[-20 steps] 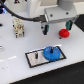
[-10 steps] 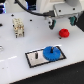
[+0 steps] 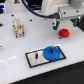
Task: Insert the blue gear onto the right peg, followed by the red gear
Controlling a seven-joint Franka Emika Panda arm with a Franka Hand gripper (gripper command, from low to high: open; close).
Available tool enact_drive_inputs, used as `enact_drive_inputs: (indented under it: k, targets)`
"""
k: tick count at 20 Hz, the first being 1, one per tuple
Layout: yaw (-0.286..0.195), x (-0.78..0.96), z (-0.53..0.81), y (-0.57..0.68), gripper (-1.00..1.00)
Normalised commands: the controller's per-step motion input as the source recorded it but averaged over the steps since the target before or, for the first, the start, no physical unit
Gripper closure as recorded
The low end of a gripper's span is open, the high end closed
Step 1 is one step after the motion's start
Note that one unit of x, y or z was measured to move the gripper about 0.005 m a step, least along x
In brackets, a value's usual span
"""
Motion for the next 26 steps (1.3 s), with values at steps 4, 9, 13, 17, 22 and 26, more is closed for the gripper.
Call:
enact_drive_inputs:
  k: [4,9,13,17,22,26]
  targets:
    - [0.000,-0.12,-0.33,0.03,-1.00]
    - [0.000,-0.12,-0.31,-0.01,-1.00]
    - [0.000,-0.03,-0.32,-0.02,-1.00]
    - [0.000,-0.16,-0.19,0.02,1.00]
    - [0.000,-0.21,-0.11,0.02,1.00]
    - [0.000,-0.18,-0.05,0.01,1.00]
